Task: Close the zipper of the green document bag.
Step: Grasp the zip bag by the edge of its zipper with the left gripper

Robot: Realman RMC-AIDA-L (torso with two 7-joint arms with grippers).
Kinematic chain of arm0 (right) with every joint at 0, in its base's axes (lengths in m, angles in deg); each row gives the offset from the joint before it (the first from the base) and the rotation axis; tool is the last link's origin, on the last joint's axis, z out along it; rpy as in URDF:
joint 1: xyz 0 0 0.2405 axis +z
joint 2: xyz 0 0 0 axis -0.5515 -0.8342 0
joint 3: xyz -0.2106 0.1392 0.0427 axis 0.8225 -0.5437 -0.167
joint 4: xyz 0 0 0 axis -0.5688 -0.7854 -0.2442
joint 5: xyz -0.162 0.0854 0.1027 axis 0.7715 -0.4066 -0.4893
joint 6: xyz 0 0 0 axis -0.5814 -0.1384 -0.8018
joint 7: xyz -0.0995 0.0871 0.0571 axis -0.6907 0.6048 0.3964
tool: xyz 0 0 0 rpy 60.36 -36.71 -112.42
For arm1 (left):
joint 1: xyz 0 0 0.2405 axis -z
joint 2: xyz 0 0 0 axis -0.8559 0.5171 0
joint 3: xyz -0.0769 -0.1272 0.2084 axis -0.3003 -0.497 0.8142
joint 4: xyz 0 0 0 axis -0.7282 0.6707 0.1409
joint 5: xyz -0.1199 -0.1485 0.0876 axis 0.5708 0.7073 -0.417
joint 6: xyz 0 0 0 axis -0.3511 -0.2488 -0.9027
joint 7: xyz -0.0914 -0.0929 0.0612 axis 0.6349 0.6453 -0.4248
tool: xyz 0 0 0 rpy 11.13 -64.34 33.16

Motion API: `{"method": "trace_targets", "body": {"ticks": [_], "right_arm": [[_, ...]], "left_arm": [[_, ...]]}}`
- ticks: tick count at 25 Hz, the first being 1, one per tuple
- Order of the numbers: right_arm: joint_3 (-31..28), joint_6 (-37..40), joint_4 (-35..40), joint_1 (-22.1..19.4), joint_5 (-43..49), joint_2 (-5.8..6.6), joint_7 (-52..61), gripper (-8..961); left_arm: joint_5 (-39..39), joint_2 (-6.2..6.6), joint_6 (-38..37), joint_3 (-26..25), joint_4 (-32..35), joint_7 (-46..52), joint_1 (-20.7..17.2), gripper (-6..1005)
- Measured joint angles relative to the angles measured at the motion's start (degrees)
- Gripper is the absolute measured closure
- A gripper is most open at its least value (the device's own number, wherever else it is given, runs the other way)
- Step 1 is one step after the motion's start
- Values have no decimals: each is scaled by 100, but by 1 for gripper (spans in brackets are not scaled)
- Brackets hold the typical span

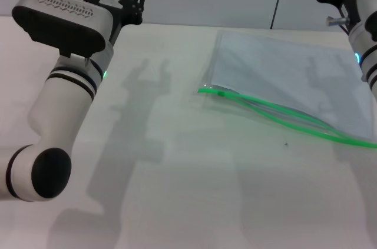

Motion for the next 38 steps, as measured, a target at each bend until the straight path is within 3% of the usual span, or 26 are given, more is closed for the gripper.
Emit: {"method": "trace_targets", "body": {"ticks": [10,19,26,32,38], "right_arm": [[0,1,-49,-12,5,-3,0,337],[-12,1,-67,-37,0,5,0,337],[-29,0,-73,-34,-1,6,0,337],[-47,-1,-103,-67,-2,14,0,337],[-54,-1,-128,-65,-11,15,0,337]], "left_arm": [[14,0,119,-41,-72,2,42,544],[902,1,88,-48,-62,8,112,541],[990,15,162,-11,-58,-280,126,548],[1251,23,957,-36,267,-1207,167,600],[1403,80,2953,-592,977,-2495,163,626]]}}
